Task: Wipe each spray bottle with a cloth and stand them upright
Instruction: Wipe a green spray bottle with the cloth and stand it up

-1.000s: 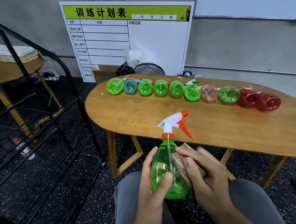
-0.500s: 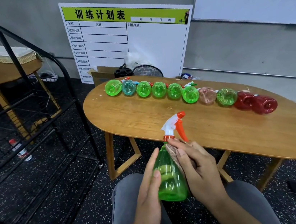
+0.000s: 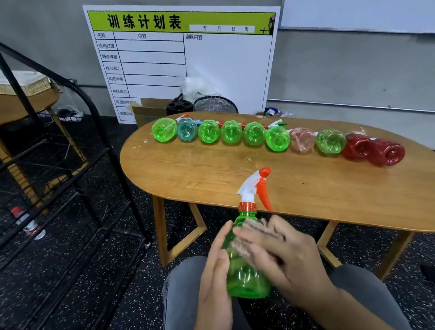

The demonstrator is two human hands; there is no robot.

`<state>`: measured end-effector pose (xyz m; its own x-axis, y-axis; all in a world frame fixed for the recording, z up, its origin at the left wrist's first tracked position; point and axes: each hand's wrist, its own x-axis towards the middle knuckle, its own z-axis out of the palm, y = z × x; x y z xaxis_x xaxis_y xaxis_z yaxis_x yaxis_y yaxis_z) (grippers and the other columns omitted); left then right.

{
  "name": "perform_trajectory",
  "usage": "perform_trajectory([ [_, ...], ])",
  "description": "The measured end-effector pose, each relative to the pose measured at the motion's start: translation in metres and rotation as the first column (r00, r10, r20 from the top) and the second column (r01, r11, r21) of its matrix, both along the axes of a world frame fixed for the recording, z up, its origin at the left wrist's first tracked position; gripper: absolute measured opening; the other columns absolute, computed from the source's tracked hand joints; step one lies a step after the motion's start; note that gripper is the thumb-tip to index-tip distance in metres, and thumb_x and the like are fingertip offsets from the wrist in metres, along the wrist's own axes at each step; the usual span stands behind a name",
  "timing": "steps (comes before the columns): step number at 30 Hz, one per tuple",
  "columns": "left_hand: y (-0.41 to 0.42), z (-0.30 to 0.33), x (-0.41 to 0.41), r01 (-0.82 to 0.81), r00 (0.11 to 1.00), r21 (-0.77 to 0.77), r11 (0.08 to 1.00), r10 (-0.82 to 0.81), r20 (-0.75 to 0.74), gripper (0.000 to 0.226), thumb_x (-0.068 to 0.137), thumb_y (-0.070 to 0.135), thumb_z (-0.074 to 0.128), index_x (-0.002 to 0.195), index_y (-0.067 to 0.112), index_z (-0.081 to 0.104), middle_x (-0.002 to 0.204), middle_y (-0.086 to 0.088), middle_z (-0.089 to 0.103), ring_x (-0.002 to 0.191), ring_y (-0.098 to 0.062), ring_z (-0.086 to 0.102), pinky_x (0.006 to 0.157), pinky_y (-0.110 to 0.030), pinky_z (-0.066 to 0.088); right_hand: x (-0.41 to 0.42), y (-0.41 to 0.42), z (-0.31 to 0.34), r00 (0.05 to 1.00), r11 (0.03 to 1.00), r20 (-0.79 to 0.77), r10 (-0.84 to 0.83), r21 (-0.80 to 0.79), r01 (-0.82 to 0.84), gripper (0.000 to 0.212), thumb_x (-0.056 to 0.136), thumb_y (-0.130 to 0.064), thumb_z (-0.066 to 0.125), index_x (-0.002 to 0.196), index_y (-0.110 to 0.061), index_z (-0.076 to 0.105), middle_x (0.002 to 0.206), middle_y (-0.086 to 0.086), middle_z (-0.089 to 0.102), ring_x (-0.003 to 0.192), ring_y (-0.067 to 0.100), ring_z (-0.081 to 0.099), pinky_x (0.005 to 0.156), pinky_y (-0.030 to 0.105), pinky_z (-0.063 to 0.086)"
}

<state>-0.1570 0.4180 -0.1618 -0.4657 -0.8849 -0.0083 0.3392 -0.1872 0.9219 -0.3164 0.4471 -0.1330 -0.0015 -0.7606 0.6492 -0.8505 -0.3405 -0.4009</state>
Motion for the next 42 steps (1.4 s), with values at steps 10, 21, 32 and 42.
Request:
perform_trajectory([
  [10, 0.000, -0.003, 0.001, -0.019, 1.000, 0.033, 0.999, 0.019, -0.008, 0.041, 0.109, 0.036, 0.039, 0.148, 0.039, 0.054, 0.138, -0.001, 0.071, 0.129, -0.024, 0.067, 0.109, -0.047, 0.050, 0.018, 0.025, -0.008, 0.990, 0.993, -0.100, 0.103, 0.058, -0.098, 0.032, 0.104, -0.036, 0.058, 0.134, -0.041, 0.067, 0.086, -0.006, 0.051, 0.064, 0.005, 0.047, 0.051, 0.023, 0.046],
  [21, 0.001, -0.005, -0.002, -0.018, 0.999, 0.009, 1.000, 0.017, 0.029, 0.038, 0.105, 0.042, 0.046, 0.138, 0.048, 0.062, 0.143, 0.003, 0.067, 0.133, -0.022, 0.064, 0.112, -0.050, 0.046, -0.001, -0.001, -0.004, 0.993, 0.999, 0.115, -0.037, 0.002, 0.037, 0.033, 0.109, -0.049, 0.040, 0.135, -0.052, 0.060, 0.093, -0.009, 0.057, 0.066, 0.004, 0.054, 0.047, 0.029, 0.050],
  [32, -0.003, -0.004, 0.002, -0.006, 1.000, 0.041, 0.999, 0.006, -0.010, 0.046, 0.106, 0.036, 0.034, 0.148, 0.036, 0.054, 0.138, -0.002, 0.071, 0.126, -0.025, 0.069, 0.098, -0.034, 0.059, 0.020, 0.033, -0.018, 0.974, 0.984, -0.142, 0.175, -0.015, -0.179, 0.029, 0.096, -0.030, 0.071, 0.125, -0.033, 0.076, 0.088, -0.012, 0.043, 0.069, 0.002, 0.041, 0.062, 0.012, 0.037],
  [42, 0.003, 0.001, 0.001, 0.017, 0.999, 0.006, 1.000, -0.017, 0.036, 0.050, 0.100, 0.042, 0.048, 0.149, 0.031, 0.055, 0.142, 0.001, 0.068, 0.134, -0.023, 0.063, 0.113, -0.049, 0.049, 0.000, -0.006, -0.011, 0.935, 0.998, 0.349, -0.057, 0.016, 0.055, 0.032, 0.105, -0.049, 0.051, 0.127, -0.040, 0.073, 0.092, 0.007, 0.064, 0.073, 0.022, 0.064, 0.055, 0.041, 0.054],
])
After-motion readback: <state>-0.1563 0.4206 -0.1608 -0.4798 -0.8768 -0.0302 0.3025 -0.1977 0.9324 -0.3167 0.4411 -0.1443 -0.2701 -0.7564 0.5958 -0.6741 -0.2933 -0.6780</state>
